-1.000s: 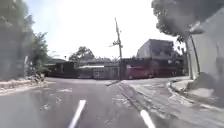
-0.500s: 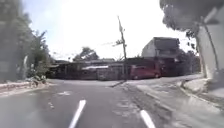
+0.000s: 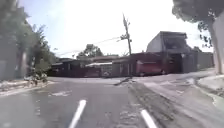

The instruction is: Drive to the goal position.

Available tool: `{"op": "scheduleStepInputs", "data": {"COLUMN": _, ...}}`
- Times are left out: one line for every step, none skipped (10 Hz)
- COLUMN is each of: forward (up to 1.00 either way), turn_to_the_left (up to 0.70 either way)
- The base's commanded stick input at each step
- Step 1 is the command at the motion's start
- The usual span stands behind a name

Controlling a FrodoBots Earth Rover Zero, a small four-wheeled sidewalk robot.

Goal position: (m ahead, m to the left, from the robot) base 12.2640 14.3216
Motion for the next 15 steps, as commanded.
{"op": "scheduleStepInputs", "data": {"forward": 1.0, "turn_to_the_left": 0.0}}
{"op": "scheduleStepInputs", "data": {"forward": 1.0, "turn_to_the_left": 0.0}}
{"op": "scheduleStepInputs", "data": {"forward": 1.0, "turn_to_the_left": 0.0}}
{"op": "scheduleStepInputs", "data": {"forward": 1.0, "turn_to_the_left": 0.0}}
{"op": "scheduleStepInputs", "data": {"forward": 1.0, "turn_to_the_left": 0.0}}
{"op": "scheduleStepInputs", "data": {"forward": 1.0, "turn_to_the_left": 0.0}}
{"op": "scheduleStepInputs", "data": {"forward": 1.0, "turn_to_the_left": 0.0}}
{"op": "scheduleStepInputs", "data": {"forward": 1.0, "turn_to_the_left": 0.0}}
{"op": "scheduleStepInputs", "data": {"forward": 1.0, "turn_to_the_left": 0.0}}
{"op": "scheduleStepInputs", "data": {"forward": 1.0, "turn_to_the_left": 0.0}}
{"op": "scheduleStepInputs", "data": {"forward": 1.0, "turn_to_the_left": 0.0}}
{"op": "scheduleStepInputs", "data": {"forward": 1.0, "turn_to_the_left": 0.0}}
{"op": "scheduleStepInputs", "data": {"forward": 1.0, "turn_to_the_left": 0.0}}
{"op": "scheduleStepInputs", "data": {"forward": 1.0, "turn_to_the_left": 0.0}}
{"op": "scheduleStepInputs", "data": {"forward": 1.0, "turn_to_the_left": 0.0}}
